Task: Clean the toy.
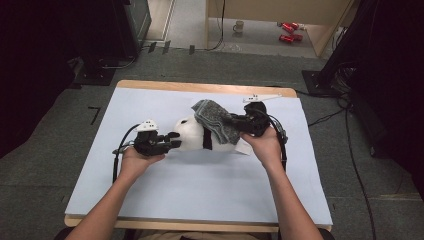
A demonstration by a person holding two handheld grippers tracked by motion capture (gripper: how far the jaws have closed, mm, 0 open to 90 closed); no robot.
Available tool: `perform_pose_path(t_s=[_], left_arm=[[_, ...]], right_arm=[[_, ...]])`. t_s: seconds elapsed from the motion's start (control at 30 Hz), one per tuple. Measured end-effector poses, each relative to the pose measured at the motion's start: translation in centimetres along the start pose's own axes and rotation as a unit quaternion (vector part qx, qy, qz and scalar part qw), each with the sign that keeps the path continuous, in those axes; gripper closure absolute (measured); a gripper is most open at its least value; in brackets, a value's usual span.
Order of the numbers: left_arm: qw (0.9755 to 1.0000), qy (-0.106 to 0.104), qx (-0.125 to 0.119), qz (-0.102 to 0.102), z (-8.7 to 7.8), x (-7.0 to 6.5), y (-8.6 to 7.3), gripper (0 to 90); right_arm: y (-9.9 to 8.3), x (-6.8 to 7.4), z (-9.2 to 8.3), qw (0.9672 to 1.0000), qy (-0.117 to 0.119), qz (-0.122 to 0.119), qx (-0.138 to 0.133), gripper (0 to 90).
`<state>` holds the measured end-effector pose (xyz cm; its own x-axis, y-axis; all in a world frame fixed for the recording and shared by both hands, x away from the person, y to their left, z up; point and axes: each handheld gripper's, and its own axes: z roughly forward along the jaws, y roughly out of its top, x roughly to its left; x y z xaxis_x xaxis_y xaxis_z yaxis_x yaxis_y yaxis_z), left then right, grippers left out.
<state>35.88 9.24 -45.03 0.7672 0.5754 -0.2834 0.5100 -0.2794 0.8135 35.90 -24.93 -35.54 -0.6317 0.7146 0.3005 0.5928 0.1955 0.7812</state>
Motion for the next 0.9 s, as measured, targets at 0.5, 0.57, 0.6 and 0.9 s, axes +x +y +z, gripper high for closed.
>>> perform_pose_path(t_s=[0.5,0.57,0.6,0.9], left_arm=[[0.9982,-0.014,-0.007,-0.057,-0.8,-2.3,0.6,72.2],[0.9983,-0.009,-0.007,-0.058,-0.8,-2.3,0.6,71.8],[0.9984,-0.003,-0.007,-0.057,-0.7,-2.3,0.5,71.5],[0.9987,0.008,0.001,-0.05,-0.6,-1.9,0.1,68.9]], right_arm=[[1.3,5.3,1.8,0.9984,0.056,0.003,-0.006,81.6],[1.0,5.7,3.1,0.9981,0.06,0.006,0.006,81.5],[0.8,5.9,3.7,0.9979,0.064,0.008,0.011,81.5],[-0.5,6.9,6.6,0.9976,0.055,-0.015,0.039,80.7]])
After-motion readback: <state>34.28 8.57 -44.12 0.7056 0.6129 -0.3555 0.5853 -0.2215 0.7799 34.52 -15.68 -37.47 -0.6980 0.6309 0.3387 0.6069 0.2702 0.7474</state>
